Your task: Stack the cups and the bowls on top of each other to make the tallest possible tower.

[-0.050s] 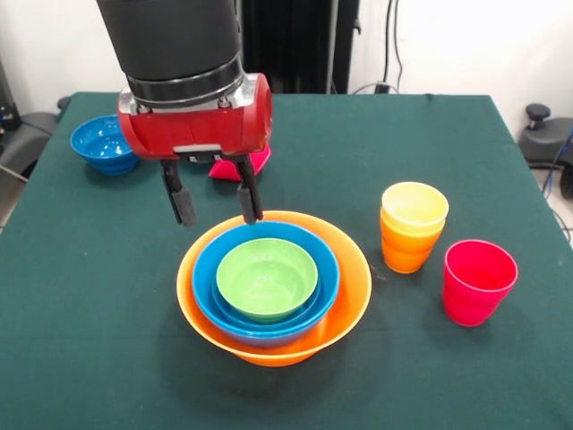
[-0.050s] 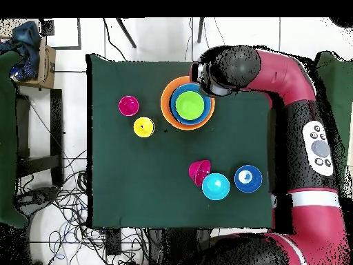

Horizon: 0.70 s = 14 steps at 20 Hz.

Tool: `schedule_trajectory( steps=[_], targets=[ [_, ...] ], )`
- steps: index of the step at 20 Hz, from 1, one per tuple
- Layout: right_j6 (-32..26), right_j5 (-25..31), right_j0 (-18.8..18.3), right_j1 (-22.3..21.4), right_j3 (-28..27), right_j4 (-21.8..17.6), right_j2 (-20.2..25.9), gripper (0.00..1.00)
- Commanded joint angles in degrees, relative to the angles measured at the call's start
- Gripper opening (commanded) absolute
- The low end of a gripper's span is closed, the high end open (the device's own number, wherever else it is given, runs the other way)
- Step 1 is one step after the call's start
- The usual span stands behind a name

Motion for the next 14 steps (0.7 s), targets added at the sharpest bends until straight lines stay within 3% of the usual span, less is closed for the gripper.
schedule_trajectory(
  steps=[1,7,14],
  targets=[
    [-10.11,5.51,-2.32,-6.39,12.78,1.09,1.45,1.0],
    [-11.5,1.8,-4.13,-11.97,25.16,-0.3,1.77,1.0],
    [-11.48,-0.64,-4.63,-14.79,31.52,-2.94,2.57,1.0]
  ],
)
